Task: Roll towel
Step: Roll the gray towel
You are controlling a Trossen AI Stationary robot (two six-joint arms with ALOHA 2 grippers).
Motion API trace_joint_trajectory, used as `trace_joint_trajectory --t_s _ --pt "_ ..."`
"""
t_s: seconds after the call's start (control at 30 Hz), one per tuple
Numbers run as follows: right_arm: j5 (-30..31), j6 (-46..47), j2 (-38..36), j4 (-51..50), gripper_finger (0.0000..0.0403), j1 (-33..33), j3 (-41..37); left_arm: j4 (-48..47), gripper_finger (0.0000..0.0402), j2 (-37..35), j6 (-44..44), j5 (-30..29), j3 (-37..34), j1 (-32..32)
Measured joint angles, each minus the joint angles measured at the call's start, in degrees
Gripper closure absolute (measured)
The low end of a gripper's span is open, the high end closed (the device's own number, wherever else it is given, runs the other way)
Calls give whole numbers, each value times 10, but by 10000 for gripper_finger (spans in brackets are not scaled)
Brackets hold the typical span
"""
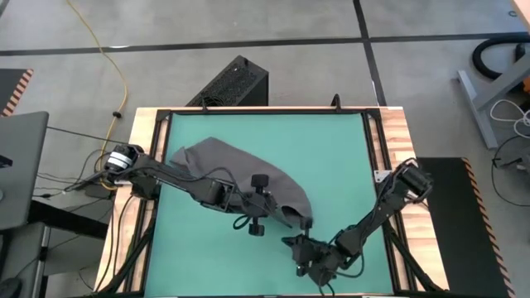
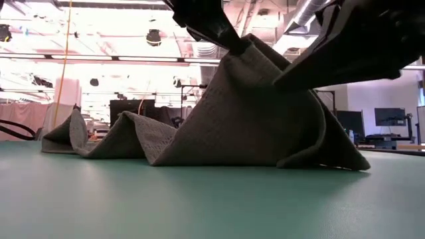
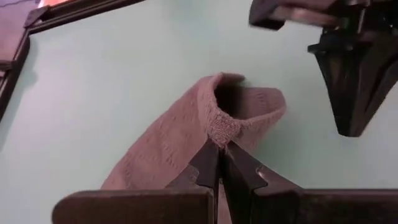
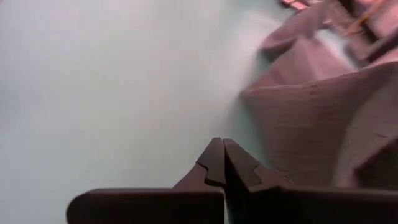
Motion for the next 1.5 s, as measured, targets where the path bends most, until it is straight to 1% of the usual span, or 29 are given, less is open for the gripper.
trace_joint_trajectory --t_s 0.1,0.23,0.33,0.43,0.5,0.67,0.83,0.93,1.07,1.17,1.27,1.37,1.5 --pt "34 23 1 -23 387 -6 -1 -28 401 0 0 15 19 3" --pt "69 91 1 -115 389 -26 -2 -71 401 0 0 16 60 3" --pt "111 130 1 -171 390 -35 -2 -88 401 -1 0 16 88 0" --pt "167 165 0 -226 390 -28 -2 -113 401 -1 0 16 105 -3" --pt "193 181 -5 -251 390 -21 -2 -131 401 -1 0 16 114 -6" --pt "205 233 -29 -338 391 -15 -2 -146 401 -1 -1 14 118 -13" --pt "205 299 -76 -480 391 -17 -2 -144 401 -1 -14 13 118 -21" --pt "182 314 -107 -550 389 -14 -1 -136 401 -1 -30 13 118 -28" --pt "82 283 -146 -610 384 2 -1 -96 401 -1 -50 14 104 -42" --pt "24 286 -178 -642 383 18 -1 -65 401 -1 -63 11 87 -53" --pt "-19 286 -214 -647 387 42 -1 -23 401 -1 -85 11 64 -65" --pt "-49 286 -249 -633 388 73 -1 19 401 -1 -117 9 34 -80" --pt "-53 299 -272 -598 382 119 -1 108 401 -1 -153 10 -32 -107"
